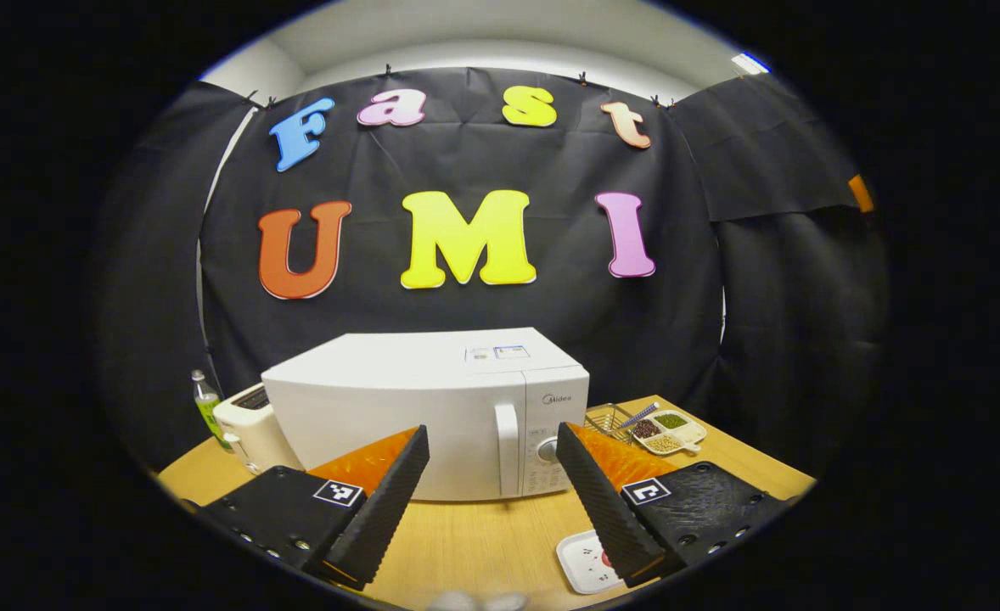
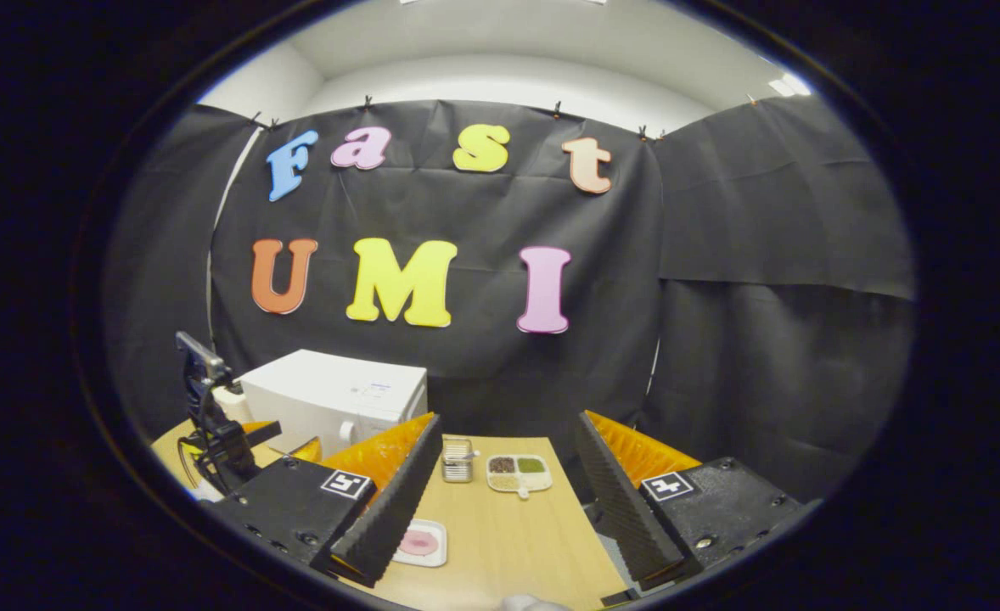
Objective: Open the microwave oven with the left hand, put the food in, and close the microwave oven.
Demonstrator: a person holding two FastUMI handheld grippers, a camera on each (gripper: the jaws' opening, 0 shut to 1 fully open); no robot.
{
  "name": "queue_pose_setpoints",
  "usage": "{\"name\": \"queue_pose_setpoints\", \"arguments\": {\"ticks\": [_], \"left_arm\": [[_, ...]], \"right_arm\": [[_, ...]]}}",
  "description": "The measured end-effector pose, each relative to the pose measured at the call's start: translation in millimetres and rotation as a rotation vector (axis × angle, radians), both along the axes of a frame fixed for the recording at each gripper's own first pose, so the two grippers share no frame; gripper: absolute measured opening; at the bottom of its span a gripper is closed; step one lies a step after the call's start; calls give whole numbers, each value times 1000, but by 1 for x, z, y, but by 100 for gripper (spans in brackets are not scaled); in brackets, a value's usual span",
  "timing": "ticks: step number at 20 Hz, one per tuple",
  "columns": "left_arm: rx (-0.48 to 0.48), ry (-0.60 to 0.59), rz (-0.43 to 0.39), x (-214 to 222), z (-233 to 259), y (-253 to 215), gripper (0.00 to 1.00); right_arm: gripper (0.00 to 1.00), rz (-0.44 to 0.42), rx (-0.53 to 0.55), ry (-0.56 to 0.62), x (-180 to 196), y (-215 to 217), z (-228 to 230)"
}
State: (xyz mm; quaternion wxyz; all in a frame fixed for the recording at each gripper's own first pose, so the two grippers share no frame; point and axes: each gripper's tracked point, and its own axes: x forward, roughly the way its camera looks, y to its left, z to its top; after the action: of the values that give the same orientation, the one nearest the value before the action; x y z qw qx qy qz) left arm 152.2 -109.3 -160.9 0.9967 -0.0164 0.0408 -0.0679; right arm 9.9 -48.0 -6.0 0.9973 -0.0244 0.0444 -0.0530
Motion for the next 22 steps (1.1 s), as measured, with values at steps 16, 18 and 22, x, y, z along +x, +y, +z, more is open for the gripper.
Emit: {"name": "queue_pose_setpoints", "arguments": {"ticks": [16,18,22], "left_arm": [[-19,99,42,109,-70,-18,69],[-45,146,18,112,-83,-27,40],[-28,130,23,107,-78,-23,13]], "right_arm": [[100,-85,-20,100,-1,-40,-18],[100,-77,-15,90,-1,-37,-14],[100,-57,-15,94,-6,-29,-17]]}}
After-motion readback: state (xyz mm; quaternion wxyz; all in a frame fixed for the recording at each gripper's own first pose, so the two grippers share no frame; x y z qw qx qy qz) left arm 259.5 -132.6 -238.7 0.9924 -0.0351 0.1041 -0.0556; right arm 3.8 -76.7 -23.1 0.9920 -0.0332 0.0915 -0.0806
